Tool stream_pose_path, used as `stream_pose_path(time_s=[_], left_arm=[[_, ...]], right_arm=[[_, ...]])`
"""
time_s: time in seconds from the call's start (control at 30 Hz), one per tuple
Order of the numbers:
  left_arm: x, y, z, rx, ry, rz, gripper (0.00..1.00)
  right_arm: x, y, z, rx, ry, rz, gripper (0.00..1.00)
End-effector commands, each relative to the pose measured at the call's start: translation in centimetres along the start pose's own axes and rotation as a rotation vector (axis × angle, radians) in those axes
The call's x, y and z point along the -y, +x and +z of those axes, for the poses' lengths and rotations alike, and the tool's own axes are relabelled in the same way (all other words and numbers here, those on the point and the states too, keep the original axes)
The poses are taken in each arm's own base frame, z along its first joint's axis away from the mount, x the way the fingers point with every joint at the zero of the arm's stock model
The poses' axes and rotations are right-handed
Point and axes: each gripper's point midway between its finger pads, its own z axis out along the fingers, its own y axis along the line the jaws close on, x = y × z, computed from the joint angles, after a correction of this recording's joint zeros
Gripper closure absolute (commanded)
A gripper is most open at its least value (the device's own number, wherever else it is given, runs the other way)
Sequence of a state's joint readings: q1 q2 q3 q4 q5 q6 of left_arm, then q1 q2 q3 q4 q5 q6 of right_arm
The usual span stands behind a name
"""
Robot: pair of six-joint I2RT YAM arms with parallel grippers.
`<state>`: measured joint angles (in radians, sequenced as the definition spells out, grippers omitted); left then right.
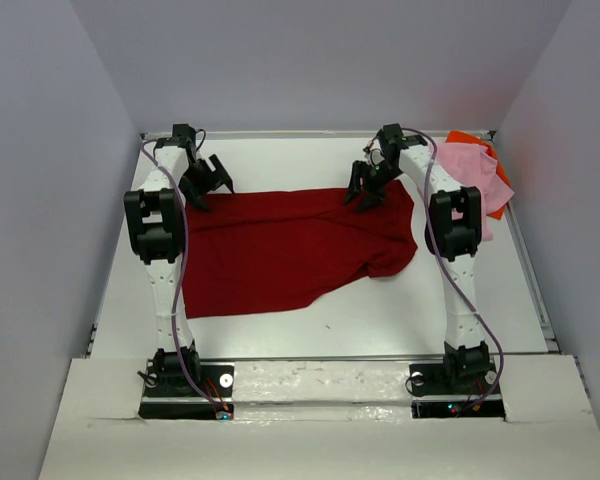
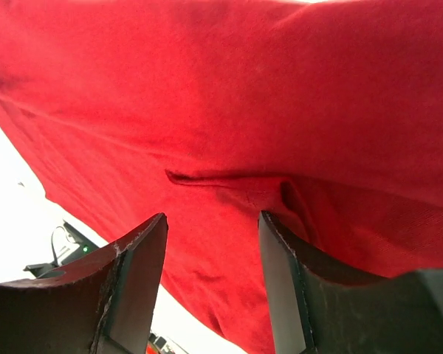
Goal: Fold and stack the t-shirts
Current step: Fold the flattened tshirt in 1/3 of the way
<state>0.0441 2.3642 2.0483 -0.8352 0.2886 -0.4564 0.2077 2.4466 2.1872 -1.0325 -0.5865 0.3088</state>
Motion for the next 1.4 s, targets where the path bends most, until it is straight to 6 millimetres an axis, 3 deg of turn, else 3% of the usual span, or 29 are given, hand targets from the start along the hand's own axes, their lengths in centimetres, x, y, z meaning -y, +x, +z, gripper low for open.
stream_pose_path(time_s=[0.0,0.2,0.4,0.93,0.97,1.0,1.03,1.2,1.37], left_arm=[[2.1,-0.5,-3.3,0.056,0.061,0.050,0.04],[2.1,-0.4,-3.2,0.052,0.061,0.054,0.04],[2.2,-0.3,-3.0,0.049,0.062,0.055,0.04],[2.4,-0.4,-3.2,0.053,0.064,0.056,0.04],[2.4,-0.4,-3.2,0.051,0.065,0.054,0.04],[2.3,-0.4,-3.1,0.050,0.063,0.054,0.04],[2.3,-0.4,-3.1,0.050,0.063,0.052,0.04],[2.2,-0.4,-3.0,0.049,0.059,0.051,0.04],[2.2,-0.3,-2.9,0.046,0.058,0.052,0.04]], right_arm=[[-0.6,-2.0,-1.1,0.057,-0.011,-0.049,0.41],[-0.9,-2.7,-1.6,0.075,0.006,-0.062,0.41],[0.3,-2.9,-2.2,0.079,0.026,-0.060,0.41],[3.3,0.2,-0.2,-0.002,0.073,-0.055,0.44],[3.3,0.4,-0.1,-0.009,0.065,-0.052,0.73],[3.1,0.5,-0.2,-0.011,0.060,-0.046,0.92],[3.1,0.6,-0.3,-0.011,0.058,-0.043,1.00],[2.1,0.7,-1.5,0.007,0.047,-0.051,1.00],[-0.5,1.0,-3.3,0.012,-0.003,-0.071,1.00]])
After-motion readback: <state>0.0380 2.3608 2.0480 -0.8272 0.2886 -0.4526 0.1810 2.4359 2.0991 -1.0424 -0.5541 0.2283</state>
